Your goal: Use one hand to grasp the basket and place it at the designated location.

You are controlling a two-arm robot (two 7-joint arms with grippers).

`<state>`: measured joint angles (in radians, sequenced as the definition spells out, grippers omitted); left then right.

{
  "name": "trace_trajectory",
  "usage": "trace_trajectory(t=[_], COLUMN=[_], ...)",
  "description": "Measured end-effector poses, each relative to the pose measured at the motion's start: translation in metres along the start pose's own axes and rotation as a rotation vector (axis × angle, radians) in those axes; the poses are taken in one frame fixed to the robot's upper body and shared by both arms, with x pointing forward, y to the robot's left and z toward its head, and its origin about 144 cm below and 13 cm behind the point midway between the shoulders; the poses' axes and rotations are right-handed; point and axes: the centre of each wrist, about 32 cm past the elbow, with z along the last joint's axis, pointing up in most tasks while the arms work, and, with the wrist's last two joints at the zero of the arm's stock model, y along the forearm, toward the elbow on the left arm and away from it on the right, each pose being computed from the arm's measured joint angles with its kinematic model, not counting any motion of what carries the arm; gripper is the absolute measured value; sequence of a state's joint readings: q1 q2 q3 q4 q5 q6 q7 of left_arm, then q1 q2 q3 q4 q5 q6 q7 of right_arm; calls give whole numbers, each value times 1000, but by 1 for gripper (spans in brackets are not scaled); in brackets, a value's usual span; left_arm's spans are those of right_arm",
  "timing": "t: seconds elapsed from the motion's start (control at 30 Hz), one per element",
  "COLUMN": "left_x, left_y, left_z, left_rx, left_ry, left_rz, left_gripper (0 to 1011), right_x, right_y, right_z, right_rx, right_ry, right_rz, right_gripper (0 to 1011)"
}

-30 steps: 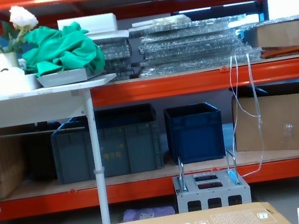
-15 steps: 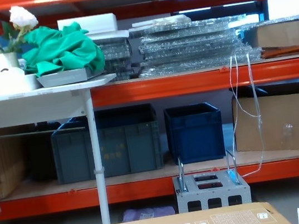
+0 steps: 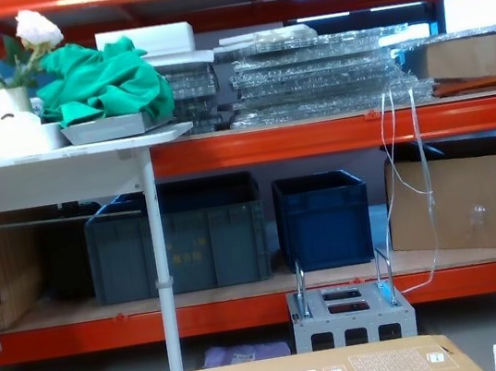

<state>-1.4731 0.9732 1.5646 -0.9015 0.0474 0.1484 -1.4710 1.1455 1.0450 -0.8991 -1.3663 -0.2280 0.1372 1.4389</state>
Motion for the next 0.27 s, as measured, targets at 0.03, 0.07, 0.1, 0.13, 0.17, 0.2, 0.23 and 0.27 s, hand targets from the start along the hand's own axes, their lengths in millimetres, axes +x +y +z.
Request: trace_trajectory(t=[0.03, 0.07, 0.1, 0.13, 0.17, 0.2, 0.23, 0.27], left_x=[0, 0, 0, 0, 0, 0, 0, 0], left_y=[0, 0, 0, 0, 0, 0, 0, 0], left_z=[0, 0, 0, 0, 0, 0, 0, 0], left_rx=[0, 0, 0, 0, 0, 0, 0, 0], left_ry=[0, 0, 0, 0, 0, 0, 0, 0], left_rz=[0, 0, 0, 0, 0, 0, 0, 0], left_gripper=[0, 0, 0, 0, 0, 0, 0, 0], right_x=[0, 0, 0, 0, 0, 0, 0, 0], right_y=[0, 0, 0, 0, 0, 0, 0, 0], right_z=[0, 0, 0, 0, 0, 0, 0, 0], right_rx=[0, 0, 0, 0, 0, 0, 0, 0], right_ry=[0, 0, 0, 0, 0, 0, 0, 0], right_rz=[0, 0, 0, 0, 0, 0, 0, 0], right_gripper=[1001, 1001, 1001, 1001, 1001, 1001, 1001, 1001])
